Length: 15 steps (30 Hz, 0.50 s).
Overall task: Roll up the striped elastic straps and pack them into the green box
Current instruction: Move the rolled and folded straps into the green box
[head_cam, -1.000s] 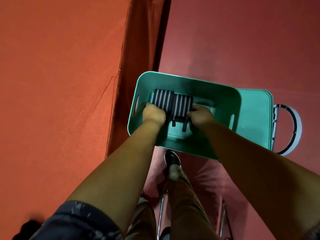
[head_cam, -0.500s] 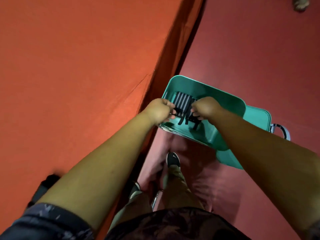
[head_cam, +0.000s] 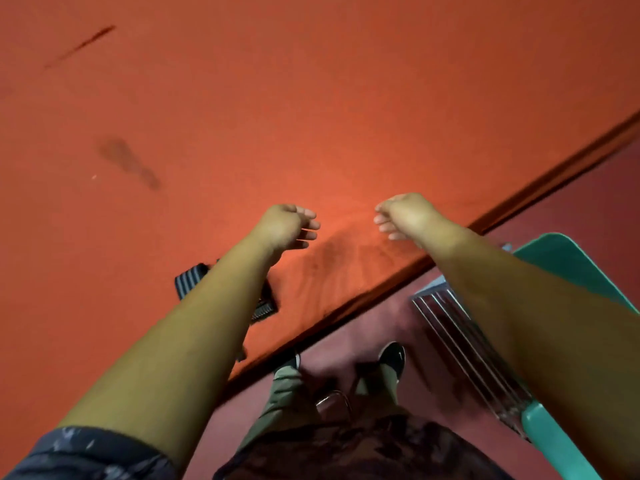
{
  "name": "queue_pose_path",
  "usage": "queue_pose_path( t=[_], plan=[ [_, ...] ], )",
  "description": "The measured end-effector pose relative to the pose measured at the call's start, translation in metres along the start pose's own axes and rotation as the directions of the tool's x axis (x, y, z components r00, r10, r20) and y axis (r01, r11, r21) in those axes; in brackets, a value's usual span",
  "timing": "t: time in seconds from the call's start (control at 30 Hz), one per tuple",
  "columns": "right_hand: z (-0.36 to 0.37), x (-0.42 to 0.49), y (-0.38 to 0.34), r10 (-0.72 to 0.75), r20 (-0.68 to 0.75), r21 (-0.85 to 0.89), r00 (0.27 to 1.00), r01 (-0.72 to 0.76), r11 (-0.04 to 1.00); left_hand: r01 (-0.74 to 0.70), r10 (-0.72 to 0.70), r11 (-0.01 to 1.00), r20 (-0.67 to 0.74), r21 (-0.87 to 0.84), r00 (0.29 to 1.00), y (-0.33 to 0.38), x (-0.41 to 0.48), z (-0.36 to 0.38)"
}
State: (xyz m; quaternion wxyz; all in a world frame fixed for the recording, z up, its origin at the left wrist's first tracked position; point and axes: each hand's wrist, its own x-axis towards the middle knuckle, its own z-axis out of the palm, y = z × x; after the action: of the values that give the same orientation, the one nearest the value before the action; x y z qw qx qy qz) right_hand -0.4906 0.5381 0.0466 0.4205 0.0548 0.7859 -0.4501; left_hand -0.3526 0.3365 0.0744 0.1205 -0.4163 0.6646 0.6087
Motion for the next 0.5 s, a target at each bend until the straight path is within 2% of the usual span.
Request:
queue_pose_path(
  t=[0.23, 0.4, 0.5],
  plan=[
    [0.185, -0.013, -0.056, -0.067, 0.25, -0.205, 0.966, 0.121, 0.971, 0.048, -0.103, 0.978, -0.27, -0.203, 0.957, -0.088, -0.04, -0.175],
    [0.292, -0.032, -0.06, -0.033, 0.394, -0.319, 0.918, 0.171, 0.932, 0.134, -0.234, 0.945, -0.332, -0.298, 0.914, -0.165, -0.063, -0.248],
    [0.343, -0.041, -0.051, 0.033, 0.435, -0.364, 0.9, 0.142, 0.921, 0.195, -0.307, 0.922, -0.326, -0.334, 0.894, -0.211, -0.065, -0.272]
  ],
)
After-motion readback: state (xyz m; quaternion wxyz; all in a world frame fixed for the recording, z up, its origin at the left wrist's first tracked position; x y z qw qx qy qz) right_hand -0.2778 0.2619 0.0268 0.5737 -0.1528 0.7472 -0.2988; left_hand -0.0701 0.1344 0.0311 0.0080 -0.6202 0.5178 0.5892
